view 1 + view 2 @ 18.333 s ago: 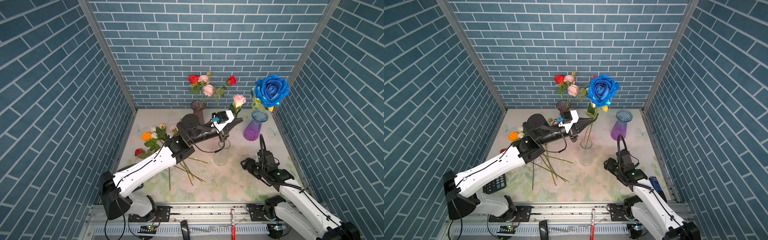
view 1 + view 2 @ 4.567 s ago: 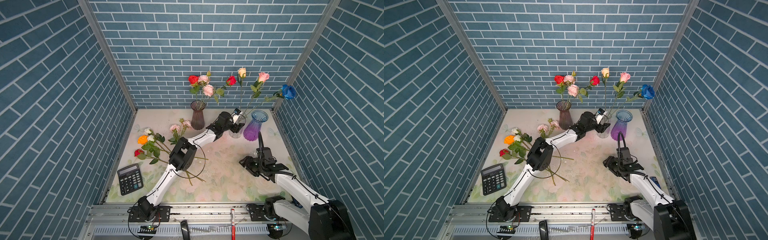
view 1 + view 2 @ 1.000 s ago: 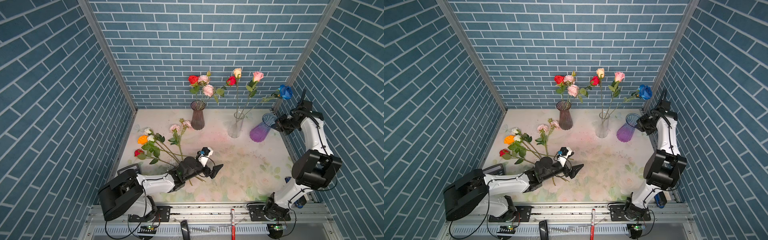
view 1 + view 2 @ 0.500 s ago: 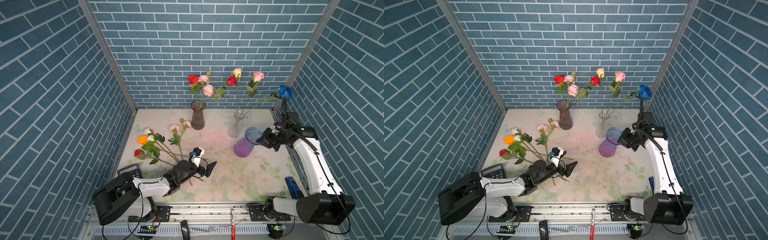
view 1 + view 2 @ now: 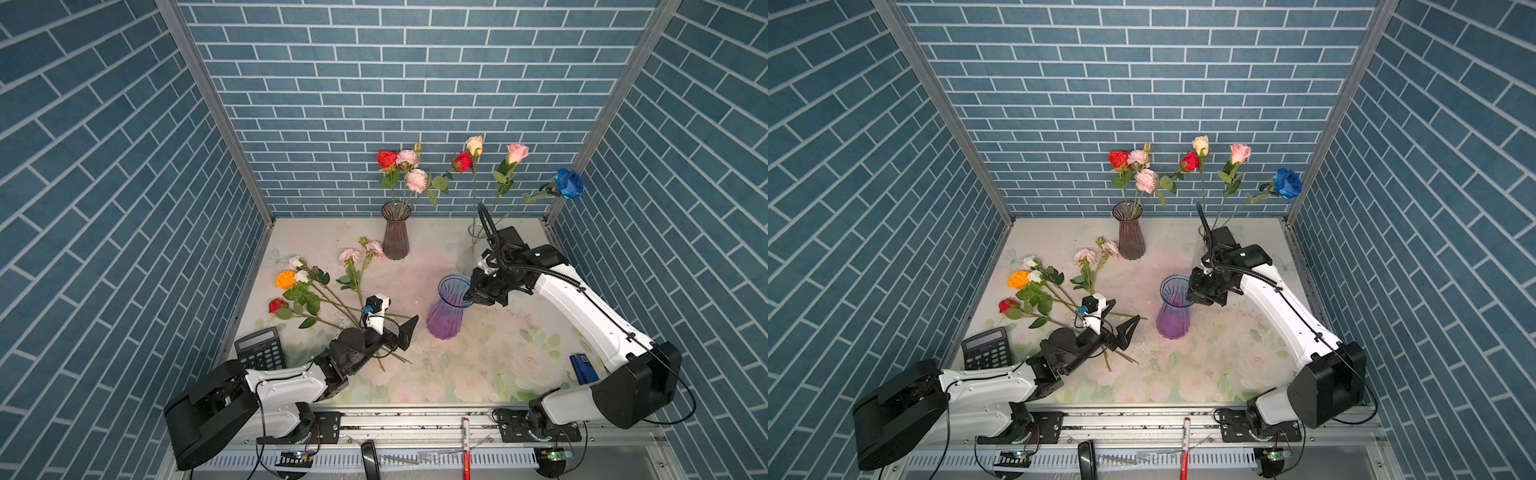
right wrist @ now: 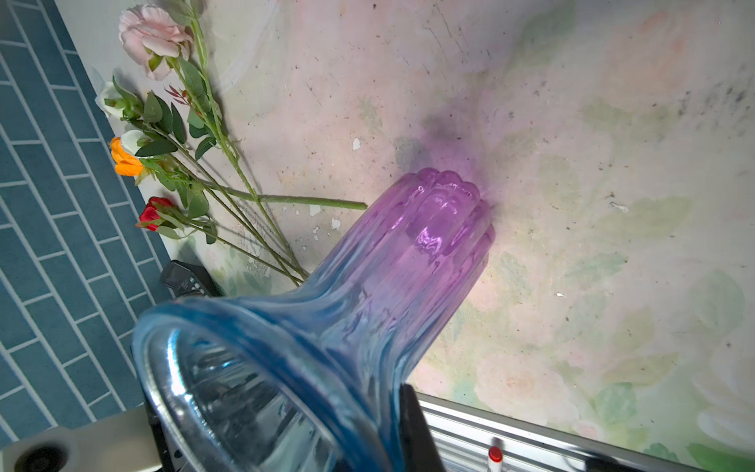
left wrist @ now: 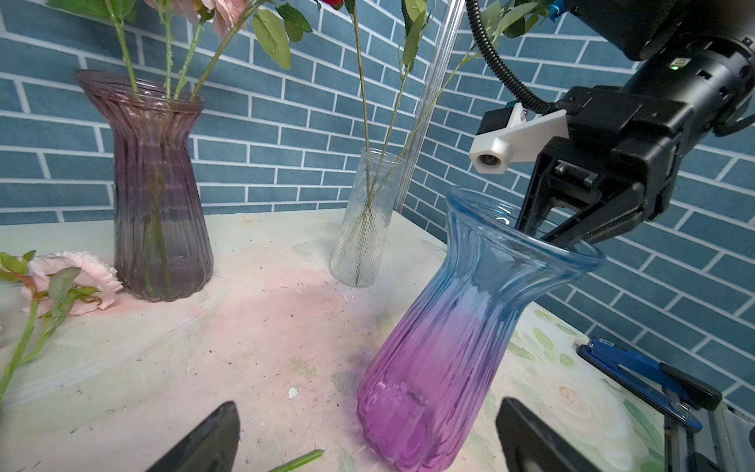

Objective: Arrange flowers in a vase
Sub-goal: Place the vase at the center of the table, then move the vase to the top-right of the table.

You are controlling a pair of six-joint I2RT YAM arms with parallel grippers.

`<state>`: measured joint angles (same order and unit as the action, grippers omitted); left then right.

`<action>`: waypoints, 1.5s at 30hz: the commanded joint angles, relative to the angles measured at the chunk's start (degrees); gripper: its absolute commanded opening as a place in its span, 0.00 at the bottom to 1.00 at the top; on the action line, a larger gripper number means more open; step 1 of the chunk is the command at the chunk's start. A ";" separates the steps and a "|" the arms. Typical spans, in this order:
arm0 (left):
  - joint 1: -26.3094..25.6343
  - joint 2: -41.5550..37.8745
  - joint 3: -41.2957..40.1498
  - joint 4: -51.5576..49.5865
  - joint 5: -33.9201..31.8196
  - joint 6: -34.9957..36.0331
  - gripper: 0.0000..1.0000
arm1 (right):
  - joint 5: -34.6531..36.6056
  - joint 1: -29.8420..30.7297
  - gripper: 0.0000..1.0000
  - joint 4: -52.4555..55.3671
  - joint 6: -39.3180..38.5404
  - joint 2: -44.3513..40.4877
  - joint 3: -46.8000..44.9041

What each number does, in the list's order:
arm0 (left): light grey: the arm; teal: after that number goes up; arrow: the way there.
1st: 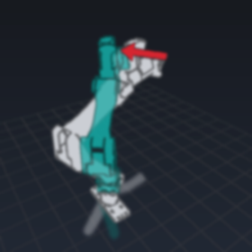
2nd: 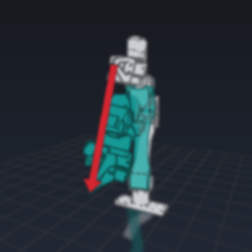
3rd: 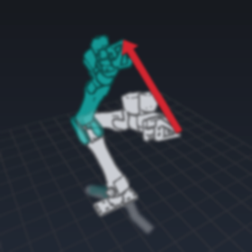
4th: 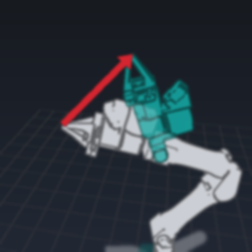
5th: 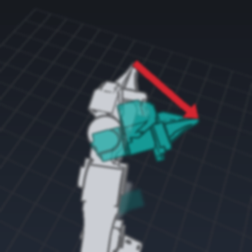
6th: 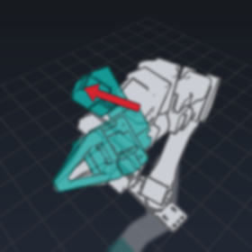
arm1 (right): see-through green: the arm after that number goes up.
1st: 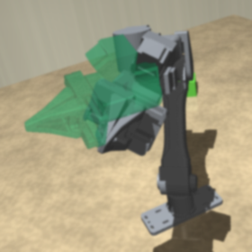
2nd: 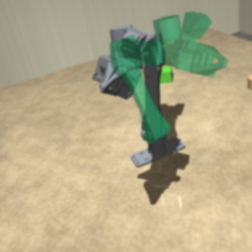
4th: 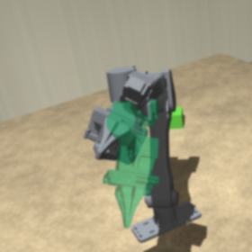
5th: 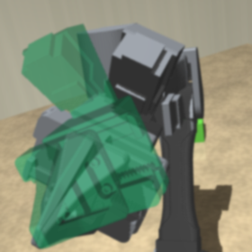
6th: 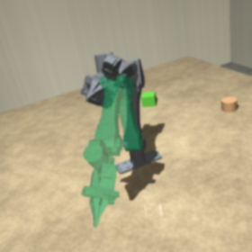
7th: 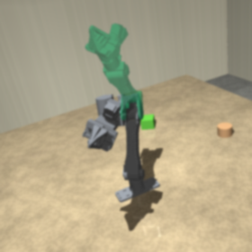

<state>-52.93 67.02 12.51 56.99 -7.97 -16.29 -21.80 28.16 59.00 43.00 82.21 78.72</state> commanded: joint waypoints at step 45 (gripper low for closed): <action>1.33 4.95 4.20 -1.88 2.25 0.79 1.00 | 1.38 -12.41 0.37 -92.71 -9.36 7.74 -29.35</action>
<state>-51.99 71.46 15.22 54.08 -6.74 -16.01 -16.19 15.64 -24.93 34.59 86.89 46.11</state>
